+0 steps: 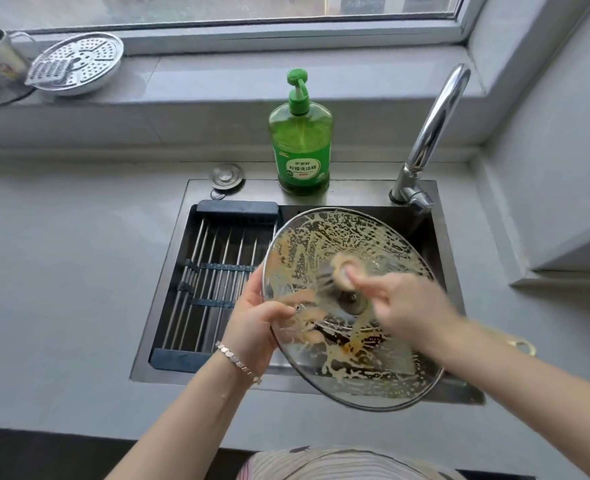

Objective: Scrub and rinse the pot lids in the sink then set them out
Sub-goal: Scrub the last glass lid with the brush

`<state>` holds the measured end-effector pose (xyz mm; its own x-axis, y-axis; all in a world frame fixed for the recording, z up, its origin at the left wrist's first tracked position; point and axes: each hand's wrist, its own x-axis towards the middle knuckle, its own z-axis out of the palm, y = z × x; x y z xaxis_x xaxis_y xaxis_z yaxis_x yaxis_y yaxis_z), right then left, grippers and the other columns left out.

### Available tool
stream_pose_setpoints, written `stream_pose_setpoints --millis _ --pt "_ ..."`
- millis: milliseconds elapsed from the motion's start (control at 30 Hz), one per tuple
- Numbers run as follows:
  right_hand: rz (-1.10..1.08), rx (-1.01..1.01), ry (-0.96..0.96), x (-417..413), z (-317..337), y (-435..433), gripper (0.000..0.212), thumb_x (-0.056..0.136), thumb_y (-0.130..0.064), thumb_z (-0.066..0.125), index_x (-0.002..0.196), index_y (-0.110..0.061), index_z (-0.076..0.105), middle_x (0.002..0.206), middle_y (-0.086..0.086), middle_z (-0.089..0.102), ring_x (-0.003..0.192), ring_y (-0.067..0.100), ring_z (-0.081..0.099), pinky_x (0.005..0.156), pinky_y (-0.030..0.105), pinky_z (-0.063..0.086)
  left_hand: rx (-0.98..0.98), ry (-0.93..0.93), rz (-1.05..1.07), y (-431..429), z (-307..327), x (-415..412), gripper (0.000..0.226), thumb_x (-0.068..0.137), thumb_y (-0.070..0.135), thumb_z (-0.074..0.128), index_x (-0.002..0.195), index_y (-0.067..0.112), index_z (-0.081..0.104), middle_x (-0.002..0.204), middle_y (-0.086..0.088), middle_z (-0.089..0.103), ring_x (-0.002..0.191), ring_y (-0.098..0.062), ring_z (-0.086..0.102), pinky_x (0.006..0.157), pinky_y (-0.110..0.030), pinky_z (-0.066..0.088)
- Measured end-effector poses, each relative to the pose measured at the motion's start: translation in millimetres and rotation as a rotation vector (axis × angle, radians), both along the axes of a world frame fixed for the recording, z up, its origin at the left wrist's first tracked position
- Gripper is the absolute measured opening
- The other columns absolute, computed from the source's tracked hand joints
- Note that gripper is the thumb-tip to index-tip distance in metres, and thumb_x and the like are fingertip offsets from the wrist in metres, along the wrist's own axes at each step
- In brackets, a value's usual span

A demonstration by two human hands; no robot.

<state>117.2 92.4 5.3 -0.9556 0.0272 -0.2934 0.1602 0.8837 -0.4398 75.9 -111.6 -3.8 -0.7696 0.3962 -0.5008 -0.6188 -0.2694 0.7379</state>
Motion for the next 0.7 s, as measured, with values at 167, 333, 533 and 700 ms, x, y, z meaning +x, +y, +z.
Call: stream_pose_setpoints --millis 167,333,533,700 --pt "0.011 -0.122 0.007 0.1 -6.5 -10.6 0.039 0.097 -0.021 0.042 0.128 -0.045 0.048 0.075 -0.014 0.060 0.049 0.003 0.039 0.042 0.014 0.030 -0.042 0.011 -0.081 -5.4 0.1 1.5 0.081 0.057 -0.021 0.046 0.119 0.031 0.055 0.103 -0.012 0.066 0.081 -0.029 0.069 0.062 -0.045 0.054" --pt "0.091 -0.284 0.083 -1.1 2.9 -34.4 0.037 0.095 -0.019 0.048 0.126 -0.039 0.053 0.081 -0.015 0.062 0.045 -0.001 0.041 0.047 0.018 0.033 -0.060 0.009 -0.144 -0.1 2.8 5.6 0.083 0.063 -0.028 0.039 0.129 0.023 0.049 0.105 -0.016 0.062 0.075 -0.022 0.067 0.045 -0.029 0.049" --pt "-0.044 -0.249 0.122 -18.3 -4.4 -18.1 0.035 0.095 -0.019 0.047 0.123 -0.039 0.055 0.082 -0.016 0.066 0.041 0.004 0.038 0.039 0.018 0.032 -0.070 0.027 -0.155 -1.5 5.6 3.5 0.086 0.059 -0.021 0.043 0.127 0.031 0.050 0.098 -0.013 0.066 0.072 -0.029 0.056 0.043 -0.025 0.044" --pt "0.222 -0.287 0.035 25.0 1.1 -24.8 0.040 0.093 -0.022 0.051 0.124 -0.048 0.048 0.075 -0.016 0.054 0.057 0.004 0.042 0.055 0.021 0.041 -0.019 0.074 -0.083 -7.1 8.0 1.6 0.090 0.050 -0.017 0.043 0.128 0.028 0.049 0.106 -0.010 0.066 0.085 -0.027 0.069 0.054 -0.043 0.057"
